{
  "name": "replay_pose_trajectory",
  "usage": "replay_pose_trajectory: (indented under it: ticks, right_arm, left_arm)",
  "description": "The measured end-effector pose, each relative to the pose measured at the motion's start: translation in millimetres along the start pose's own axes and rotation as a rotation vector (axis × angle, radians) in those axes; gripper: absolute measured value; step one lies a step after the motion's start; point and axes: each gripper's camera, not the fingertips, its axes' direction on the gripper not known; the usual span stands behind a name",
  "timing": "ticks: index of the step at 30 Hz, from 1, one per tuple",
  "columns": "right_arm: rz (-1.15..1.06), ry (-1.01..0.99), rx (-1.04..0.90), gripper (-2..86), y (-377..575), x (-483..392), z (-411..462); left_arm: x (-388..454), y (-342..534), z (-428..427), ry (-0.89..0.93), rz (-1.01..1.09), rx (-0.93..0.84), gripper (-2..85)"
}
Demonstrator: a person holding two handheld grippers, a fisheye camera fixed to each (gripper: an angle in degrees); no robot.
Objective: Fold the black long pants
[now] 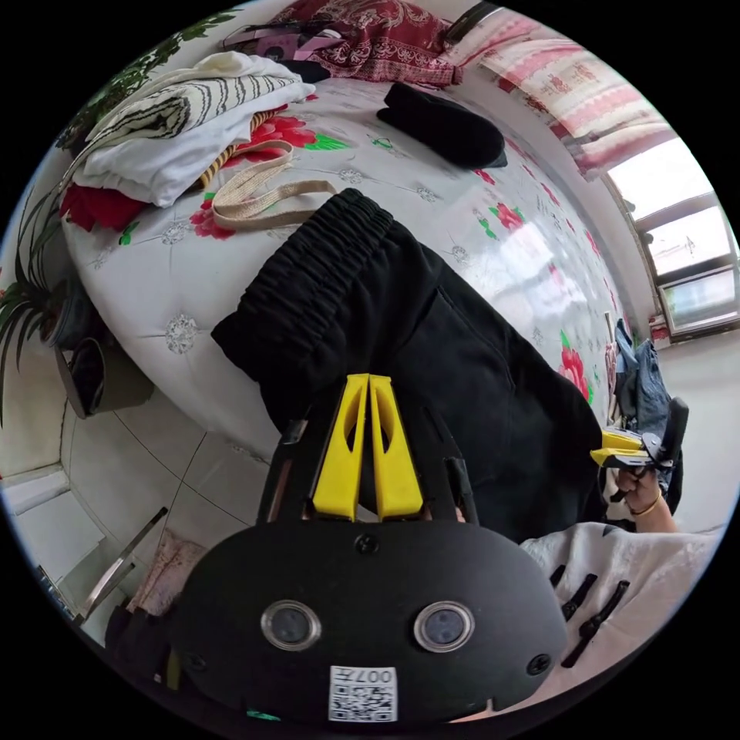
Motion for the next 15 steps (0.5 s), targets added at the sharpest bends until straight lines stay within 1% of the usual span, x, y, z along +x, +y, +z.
replay_pose_trajectory:
  ticks: [2, 3, 5, 7, 10, 12, 14, 15]
  right_arm:
    - [0.055, -0.038, -0.026, 10.7, -11, 20, -2]
    - [0.130, -0.084, -0.024, 10.9, -18, 41, -5]
    - [0.291, -0.230, 0.012, 11.2, -25, 84, -12]
    - [0.517, -0.467, 0.085, 11.1, -25, 147, -15]
    - [0.692, -0.633, 0.085, 9.8, -26, 201, -3]
    - [0.702, -0.725, 0.050, 8.4, -32, 219, 2]
    - [0.668, -0.706, 0.052, 6.6, -37, 230, -10]
    - [0.666, -0.666, 0.121, 5.2, -35, 236, -27]
  left_arm:
    - [-1, -1, 0, -0.002, 0.005, 0.000, -1.0]
    - [-1, -2, -1, -0.006, 0.012, 0.000, -1.0]
    - [-1, -3, -2, -0.011, 0.020, 0.001, -1.0]
    - [-3, -4, -2, -0.008, 0.019, 0.002, -1.0]
    - [-7, -5, -4, 0.000, 0.013, 0.005, -1.0]
    - [-9, -6, -5, -0.004, 0.019, 0.007, -1.0]
    - [-11, -7, -6, -0.004, 0.018, 0.008, -1.0]
    - [-13, -7, -7, -0.002, 0.014, 0.009, -1.0]
